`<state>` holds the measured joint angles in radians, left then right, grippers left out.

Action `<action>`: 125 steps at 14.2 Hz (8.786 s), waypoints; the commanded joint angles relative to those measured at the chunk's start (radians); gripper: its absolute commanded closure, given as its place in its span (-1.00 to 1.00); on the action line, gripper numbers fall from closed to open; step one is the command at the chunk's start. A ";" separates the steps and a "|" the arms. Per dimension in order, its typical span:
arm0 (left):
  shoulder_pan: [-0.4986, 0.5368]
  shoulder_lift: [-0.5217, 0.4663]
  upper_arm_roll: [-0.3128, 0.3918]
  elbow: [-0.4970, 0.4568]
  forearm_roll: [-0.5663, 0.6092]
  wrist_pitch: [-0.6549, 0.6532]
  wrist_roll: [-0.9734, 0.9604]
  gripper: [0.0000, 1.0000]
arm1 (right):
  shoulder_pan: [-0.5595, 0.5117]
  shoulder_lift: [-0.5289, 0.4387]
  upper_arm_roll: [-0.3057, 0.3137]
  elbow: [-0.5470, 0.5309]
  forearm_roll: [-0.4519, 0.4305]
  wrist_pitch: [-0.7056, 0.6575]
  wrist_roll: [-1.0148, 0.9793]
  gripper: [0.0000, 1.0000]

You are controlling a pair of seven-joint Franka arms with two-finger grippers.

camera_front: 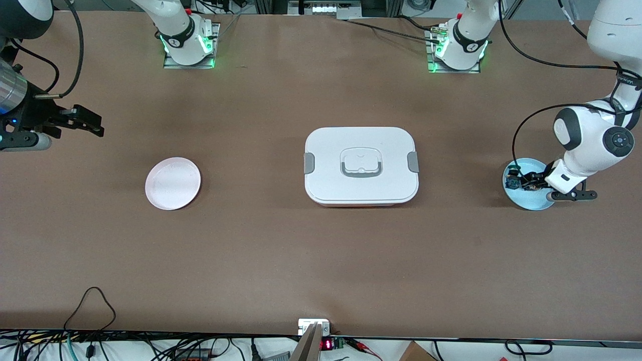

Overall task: Transfer orange switch to right arm and place
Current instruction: 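Close the left gripper on the orange switch and lift it, then carry the switch over the box while the right gripper reaches toward it, then close the right gripper on the orange switch held by the left gripper, then open the left gripper and pull it back from the switch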

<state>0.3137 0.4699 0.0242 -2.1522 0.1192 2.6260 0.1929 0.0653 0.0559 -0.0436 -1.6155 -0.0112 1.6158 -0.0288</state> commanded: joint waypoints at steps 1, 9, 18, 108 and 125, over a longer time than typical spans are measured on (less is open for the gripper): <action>0.022 0.006 -0.010 -0.003 0.016 0.015 0.014 -0.78 | -0.007 -0.007 0.005 0.003 -0.001 -0.001 0.001 -1.00; 0.009 -0.072 -0.023 0.046 0.017 -0.168 0.014 0.40 | -0.013 -0.001 -0.004 0.003 0.004 0.024 0.003 -1.00; 0.007 -0.132 -0.211 0.386 0.000 -0.853 0.150 0.54 | -0.013 0.001 -0.004 0.003 0.002 0.013 0.003 -1.00; -0.335 -0.073 -0.734 0.425 -1.983 -0.184 1.746 0.63 | 0.311 0.286 -0.007 -0.167 1.757 0.070 -0.229 0.99; -0.122 -0.149 -0.733 0.410 -1.662 -0.524 1.376 -1.00 | 0.251 0.275 -0.015 -0.170 1.726 0.082 -0.296 1.00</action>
<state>0.1203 0.3704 -0.7054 -1.7248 -1.6528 2.2029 1.7009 0.3469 0.3566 -0.0621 -1.7646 1.7304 1.6872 -0.3130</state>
